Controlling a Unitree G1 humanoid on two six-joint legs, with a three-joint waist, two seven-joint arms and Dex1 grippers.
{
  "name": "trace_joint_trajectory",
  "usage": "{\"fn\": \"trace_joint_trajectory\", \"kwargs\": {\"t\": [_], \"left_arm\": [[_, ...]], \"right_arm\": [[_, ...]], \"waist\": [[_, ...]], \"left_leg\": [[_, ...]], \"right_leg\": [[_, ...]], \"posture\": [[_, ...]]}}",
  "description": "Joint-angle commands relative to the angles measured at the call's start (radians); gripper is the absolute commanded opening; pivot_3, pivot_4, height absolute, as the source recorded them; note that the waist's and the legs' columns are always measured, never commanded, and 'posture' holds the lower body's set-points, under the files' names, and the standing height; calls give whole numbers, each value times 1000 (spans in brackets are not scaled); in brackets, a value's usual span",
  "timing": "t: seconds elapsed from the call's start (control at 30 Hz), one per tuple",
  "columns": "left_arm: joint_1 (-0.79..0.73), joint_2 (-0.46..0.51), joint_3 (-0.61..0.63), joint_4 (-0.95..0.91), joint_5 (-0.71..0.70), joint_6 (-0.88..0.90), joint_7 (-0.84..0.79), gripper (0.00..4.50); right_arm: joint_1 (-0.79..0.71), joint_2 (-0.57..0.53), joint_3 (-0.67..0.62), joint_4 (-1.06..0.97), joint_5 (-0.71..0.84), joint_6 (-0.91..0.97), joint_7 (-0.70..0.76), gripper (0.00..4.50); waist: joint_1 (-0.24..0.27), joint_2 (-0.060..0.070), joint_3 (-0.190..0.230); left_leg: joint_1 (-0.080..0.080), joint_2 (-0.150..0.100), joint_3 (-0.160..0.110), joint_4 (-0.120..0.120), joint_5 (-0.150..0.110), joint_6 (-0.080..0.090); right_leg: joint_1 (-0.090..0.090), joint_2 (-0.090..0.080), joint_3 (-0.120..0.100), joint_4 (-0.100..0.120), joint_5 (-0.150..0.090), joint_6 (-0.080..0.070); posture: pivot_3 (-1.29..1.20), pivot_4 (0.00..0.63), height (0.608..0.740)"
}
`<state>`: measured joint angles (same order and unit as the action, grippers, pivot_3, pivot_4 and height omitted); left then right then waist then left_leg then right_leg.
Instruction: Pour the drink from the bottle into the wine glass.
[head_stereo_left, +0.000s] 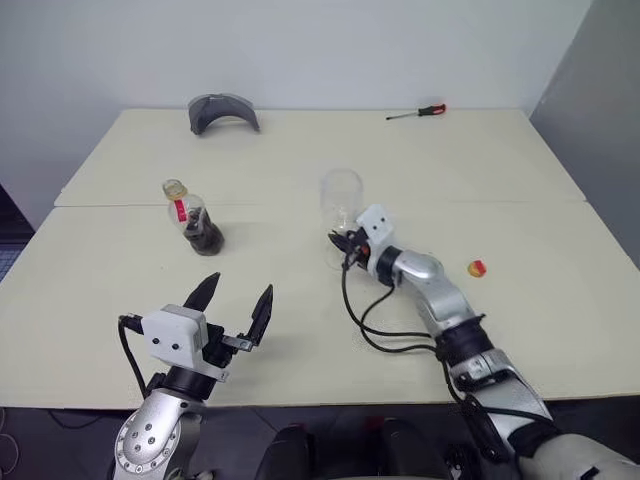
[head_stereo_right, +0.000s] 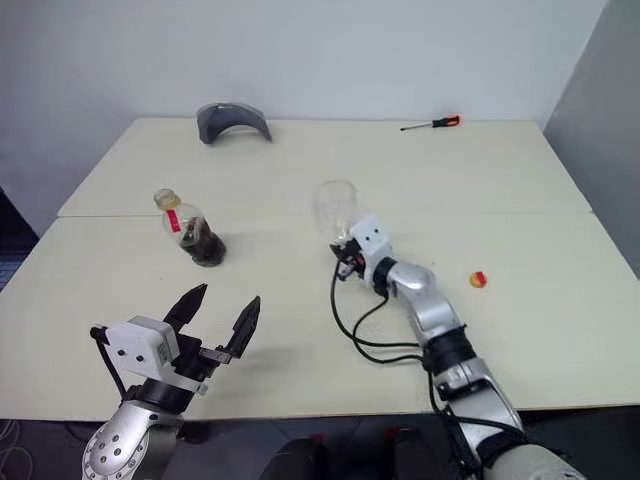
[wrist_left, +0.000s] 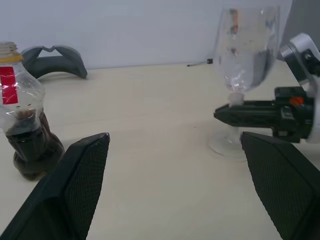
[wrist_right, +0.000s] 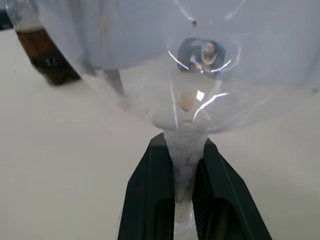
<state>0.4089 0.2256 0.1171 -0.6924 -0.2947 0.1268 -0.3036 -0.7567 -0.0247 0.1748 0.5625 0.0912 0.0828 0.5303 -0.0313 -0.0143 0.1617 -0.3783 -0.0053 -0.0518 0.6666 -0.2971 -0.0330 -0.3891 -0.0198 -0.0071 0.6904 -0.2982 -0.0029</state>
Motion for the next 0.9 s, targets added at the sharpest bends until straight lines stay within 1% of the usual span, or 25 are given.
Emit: {"fn": "trace_joint_trajectory", "kwargs": {"t": [0.03, 0.2, 0.33, 0.5, 0.77, 0.83, 0.9], "left_arm": [[3, 4, 19, -2, -16, -17, -6, 4500], [-3, 9, 30, 6, -14, -22, -8, 4500], [-4, 10, 31, 7, -15, -22, -8, 4500], [1, 8, 31, -2, -11, -21, -5, 4500], [-2, 7, 21, -10, -7, -12, 5, 4500], [-10, 7, 19, -11, -5, -8, 10, 4500], [-13, 8, 17, -12, -4, -6, 14, 4500]], "right_arm": [[-137, 69, -32, 123, -6, -146, -44, 163], [-192, 99, -14, 337, -59, -249, -54, 163], [-203, 112, -11, 423, -88, -284, -56, 163], [-203, 120, 2, 464, -124, -304, -49, 163], [-210, 118, -13, 474, -127, -300, -55, 163], [-208, 118, -23, 471, -115, -291, -49, 900], [-207, 114, -24, 466, -117, -295, -50, 1444]], "waist": [[-2, 0, 0], [5, -1, 0], [6, -1, 0], [2, 0, 0], [2, 0, 0], [2, 0, 0], [2, 0, 0]], "left_leg": [[0, 0, 0, -1, 0, 0], [0, 0, 0, -1, 0, 0], [-1, -1, 0, 0, 0, 0], [0, 0, 0, -1, 0, 0], [0, 0, 0, -1, 0, 0], [0, 0, 0, -1, 0, 0], [0, 0, 0, -1, 0, 0]], "right_leg": [[0, 0, 0, 0, 0, 0], [1, -1, 0, -2, 0, 0], [1, -2, 0, -3, 0, 0], [0, -1, 0, -2, 0, 0], [0, -1, 0, -2, 0, 0], [0, -1, 0, -2, 0, 0], [0, -1, 0, -2, 0, 0]], "posture": [[0, 150, 740], [0, 150, 740], [0, 150, 740], [0, 150, 740], [0, 150, 740], [0, 150, 740], [0, 150, 740]]}}
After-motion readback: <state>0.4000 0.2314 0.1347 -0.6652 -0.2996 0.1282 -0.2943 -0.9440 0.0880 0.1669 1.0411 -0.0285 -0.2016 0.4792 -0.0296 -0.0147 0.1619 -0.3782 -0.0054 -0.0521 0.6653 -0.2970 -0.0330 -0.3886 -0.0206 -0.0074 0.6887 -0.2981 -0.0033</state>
